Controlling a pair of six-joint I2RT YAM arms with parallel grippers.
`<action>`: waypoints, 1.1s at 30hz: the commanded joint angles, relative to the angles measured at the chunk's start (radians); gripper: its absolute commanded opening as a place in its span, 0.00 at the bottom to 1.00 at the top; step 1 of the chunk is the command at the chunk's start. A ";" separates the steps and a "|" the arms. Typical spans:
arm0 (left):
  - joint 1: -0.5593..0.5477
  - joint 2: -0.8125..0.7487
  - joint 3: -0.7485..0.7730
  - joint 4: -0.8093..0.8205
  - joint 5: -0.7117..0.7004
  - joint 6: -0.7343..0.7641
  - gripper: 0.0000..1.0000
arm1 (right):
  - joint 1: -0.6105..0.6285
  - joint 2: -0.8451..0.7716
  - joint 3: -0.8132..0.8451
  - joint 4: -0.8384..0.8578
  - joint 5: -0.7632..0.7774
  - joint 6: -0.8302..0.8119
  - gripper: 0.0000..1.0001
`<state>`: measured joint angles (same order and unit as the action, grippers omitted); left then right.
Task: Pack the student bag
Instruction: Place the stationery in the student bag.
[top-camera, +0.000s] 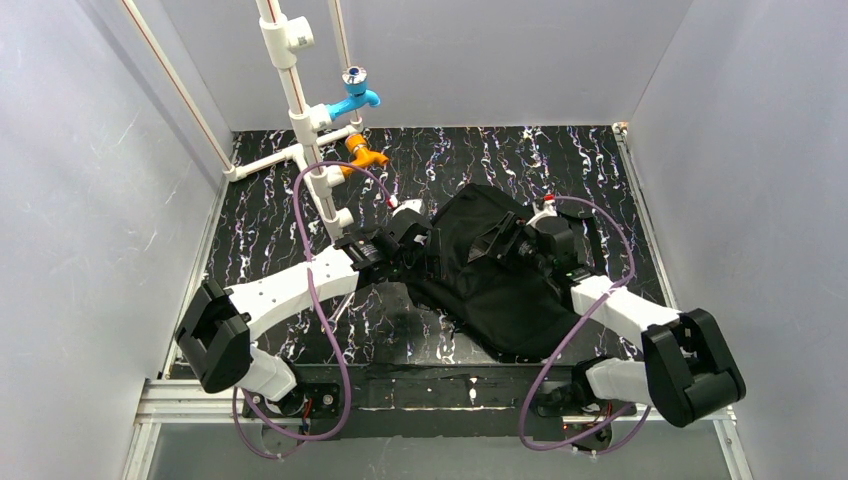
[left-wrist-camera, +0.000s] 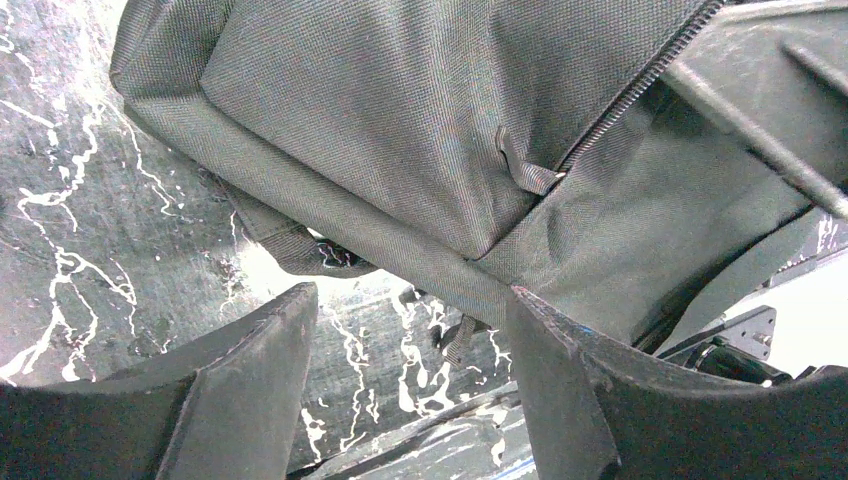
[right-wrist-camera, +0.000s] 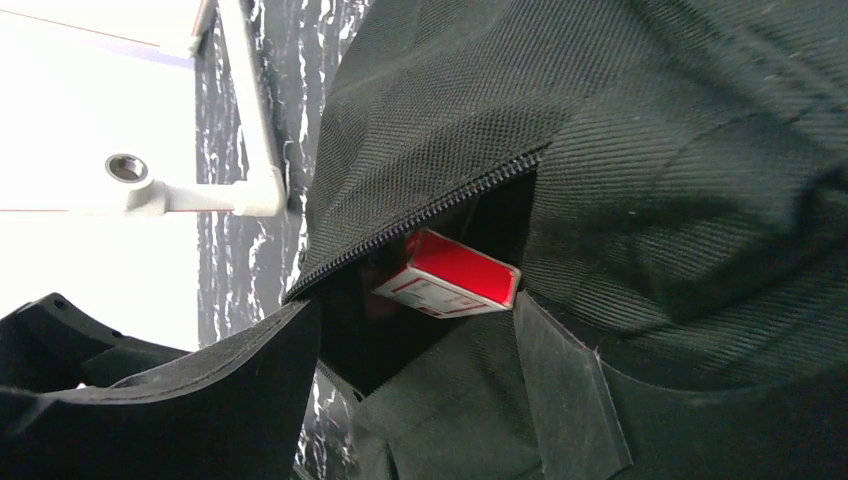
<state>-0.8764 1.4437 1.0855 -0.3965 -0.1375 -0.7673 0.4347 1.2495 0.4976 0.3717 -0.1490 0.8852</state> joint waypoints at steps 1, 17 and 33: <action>0.004 -0.045 -0.026 0.005 0.012 -0.017 0.68 | -0.081 -0.043 0.057 -0.255 -0.036 -0.134 0.79; 0.003 -0.044 -0.101 0.049 0.056 -0.087 0.65 | -0.030 0.140 0.077 0.064 -0.172 -0.078 0.17; 0.004 -0.114 -0.362 0.302 0.077 -0.310 0.66 | 0.013 -0.074 0.265 -0.701 0.071 -0.489 0.41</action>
<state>-0.8764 1.4002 0.7719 -0.2024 -0.0639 -1.0008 0.4507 1.3083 0.6991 0.0101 -0.1917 0.6186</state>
